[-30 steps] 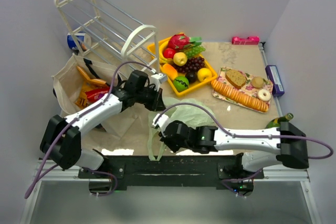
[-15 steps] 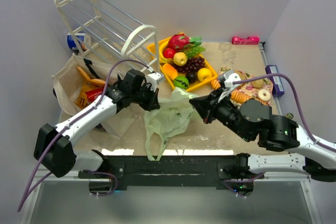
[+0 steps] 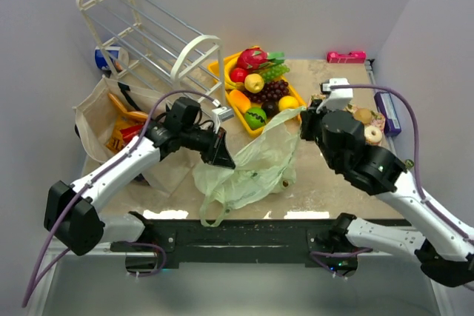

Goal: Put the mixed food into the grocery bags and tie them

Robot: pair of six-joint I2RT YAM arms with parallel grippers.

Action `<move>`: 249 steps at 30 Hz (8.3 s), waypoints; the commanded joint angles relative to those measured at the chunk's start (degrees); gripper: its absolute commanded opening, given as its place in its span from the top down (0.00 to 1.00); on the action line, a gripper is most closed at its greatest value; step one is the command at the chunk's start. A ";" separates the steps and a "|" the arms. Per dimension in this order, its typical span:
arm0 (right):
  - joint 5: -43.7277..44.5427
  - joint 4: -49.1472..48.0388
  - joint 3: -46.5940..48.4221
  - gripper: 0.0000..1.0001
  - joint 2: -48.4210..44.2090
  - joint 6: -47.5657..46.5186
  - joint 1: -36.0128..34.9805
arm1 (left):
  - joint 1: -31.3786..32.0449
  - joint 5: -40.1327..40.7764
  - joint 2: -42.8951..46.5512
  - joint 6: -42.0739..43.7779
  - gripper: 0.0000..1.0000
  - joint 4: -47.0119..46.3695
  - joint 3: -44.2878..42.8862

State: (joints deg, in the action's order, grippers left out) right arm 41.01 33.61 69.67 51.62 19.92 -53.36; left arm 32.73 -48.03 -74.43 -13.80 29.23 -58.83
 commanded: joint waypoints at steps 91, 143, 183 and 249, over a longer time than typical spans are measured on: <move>-38.54 -4.16 28.24 0.73 64.06 -14.39 37.63 | -2.32 29.48 -0.36 10.20 1.00 -15.87 8.46; -35.82 -18.65 0.29 0.99 27.83 7.24 11.17 | -2.41 29.40 5.35 9.06 1.00 -19.13 11.37; -39.15 -6.71 -1.12 0.01 28.64 -2.34 12.06 | -2.32 42.49 10.89 7.83 1.00 -20.10 13.48; -34.25 -9.53 34.83 0.72 73.19 -4.71 37.54 | -2.41 53.48 9.31 9.06 1.00 -18.07 12.77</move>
State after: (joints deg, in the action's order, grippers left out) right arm 6.48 24.84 100.62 124.53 16.01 -15.94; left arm 30.76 5.34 -64.84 -6.15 12.91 -44.56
